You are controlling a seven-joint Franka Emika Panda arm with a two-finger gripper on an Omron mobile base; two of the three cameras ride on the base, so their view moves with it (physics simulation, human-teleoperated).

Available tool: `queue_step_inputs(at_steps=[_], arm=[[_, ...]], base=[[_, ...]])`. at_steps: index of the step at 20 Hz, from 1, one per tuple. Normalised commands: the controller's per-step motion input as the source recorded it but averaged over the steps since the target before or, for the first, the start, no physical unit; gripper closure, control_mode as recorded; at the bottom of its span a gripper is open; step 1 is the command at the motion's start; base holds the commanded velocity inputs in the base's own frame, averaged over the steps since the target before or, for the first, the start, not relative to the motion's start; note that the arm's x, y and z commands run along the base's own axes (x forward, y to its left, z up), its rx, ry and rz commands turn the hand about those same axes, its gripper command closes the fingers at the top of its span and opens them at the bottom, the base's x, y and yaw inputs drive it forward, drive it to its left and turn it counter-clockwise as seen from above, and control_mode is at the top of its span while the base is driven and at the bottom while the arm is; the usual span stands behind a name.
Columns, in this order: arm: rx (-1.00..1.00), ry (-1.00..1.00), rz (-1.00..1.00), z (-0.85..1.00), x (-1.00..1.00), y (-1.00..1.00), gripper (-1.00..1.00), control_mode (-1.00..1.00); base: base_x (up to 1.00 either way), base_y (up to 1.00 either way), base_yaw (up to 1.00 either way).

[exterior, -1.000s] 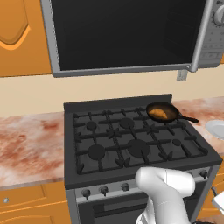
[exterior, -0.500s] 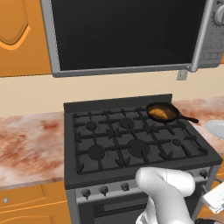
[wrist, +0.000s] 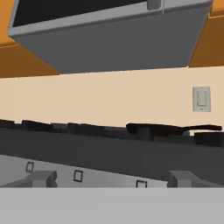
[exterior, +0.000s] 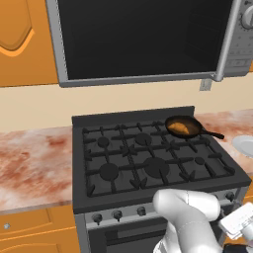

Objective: Pick the croissant and place it on the pan. Then turn on the stove to warm the croissant.

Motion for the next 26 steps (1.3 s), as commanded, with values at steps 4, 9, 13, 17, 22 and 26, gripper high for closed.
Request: queue_step_inputs(at_steps=[4, 9, 13, 17, 22, 26], arm=[[0.00, 0.04, 0.00, -0.23, 0.05, 0.00, -1.00, -1.00], [0.07, 0.17, -0.02, -0.10, 0.02, 0.00, -1.00, -1.00], [0.17, 0.26, -0.01, -0.01, 0.01, 0.00, -1.00, -1.00], [0.16, 0.28, -0.01, 0.00, 0.01, 0.00, -1.00, -1.00], [0.08, 0.28, -0.02, 0.00, 0.10, 0.07, -1.00, -1.00], [0.03, 0.23, -0.05, 0.00, 0.20, 0.18, -1.00, -1.00]], base=[[0.00, 0.00, 0.00], [0.00, 0.00, 0.00], [0.00, 0.00, 0.00], [0.00, 0.00, 0.00], [0.00, 0.00, 0.00], [0.00, 0.00, 0.00]])
